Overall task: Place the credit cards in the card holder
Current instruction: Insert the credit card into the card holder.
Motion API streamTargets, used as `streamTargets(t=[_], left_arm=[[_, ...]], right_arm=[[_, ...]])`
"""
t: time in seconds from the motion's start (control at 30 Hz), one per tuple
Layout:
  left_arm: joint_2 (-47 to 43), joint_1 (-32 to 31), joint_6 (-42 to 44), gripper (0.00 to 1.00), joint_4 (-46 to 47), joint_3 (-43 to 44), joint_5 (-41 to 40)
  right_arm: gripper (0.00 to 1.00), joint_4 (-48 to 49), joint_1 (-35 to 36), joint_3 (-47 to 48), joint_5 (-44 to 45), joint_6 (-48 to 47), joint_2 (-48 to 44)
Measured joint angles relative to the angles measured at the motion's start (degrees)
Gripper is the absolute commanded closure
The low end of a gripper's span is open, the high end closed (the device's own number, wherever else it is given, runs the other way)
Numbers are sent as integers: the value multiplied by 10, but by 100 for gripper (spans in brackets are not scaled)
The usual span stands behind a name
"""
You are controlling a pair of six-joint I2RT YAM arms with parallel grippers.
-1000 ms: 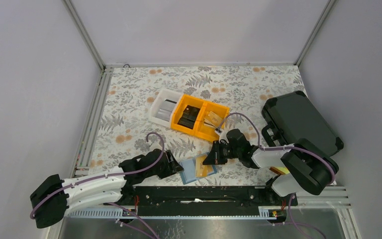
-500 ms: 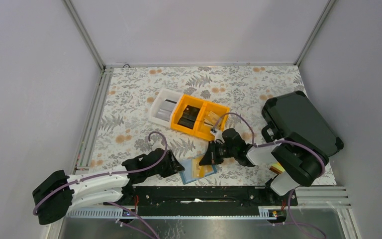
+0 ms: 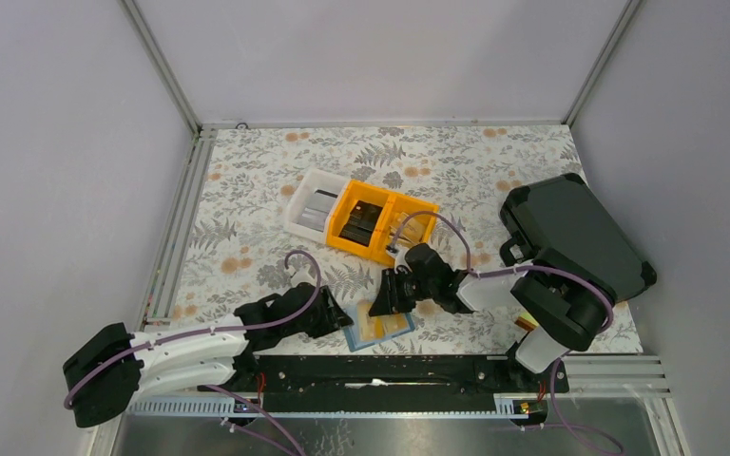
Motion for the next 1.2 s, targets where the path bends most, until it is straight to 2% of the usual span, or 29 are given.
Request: streamTargets(t=[0.07,0.23,0.6,0.77,0.9,1.1,1.2], left_arm=[[-4,0,1,61,-5,0,-1],[-25,0,4,59,-34,1,-9],[-51,0,12,59,-69,1,-27],[-41,0,12,59,-57,3,-28],[-11,0,12,59,-30,9,-27],[39,0,12,60,19,19,-21],[65,0,12,65,49,23,-18]], right_arm=[[56,-12,3,6,9,-6,-2],[46,-76,7,21,52,-35,-39],[40,-214,16,34,137,-96,-126],[39,-253,24,45,182,-127,-139],[42,-275,25,49,207,-144,-141],[51,-273,25,49,204,-145,-137],[56,-256,25,49,195,-141,-128]])
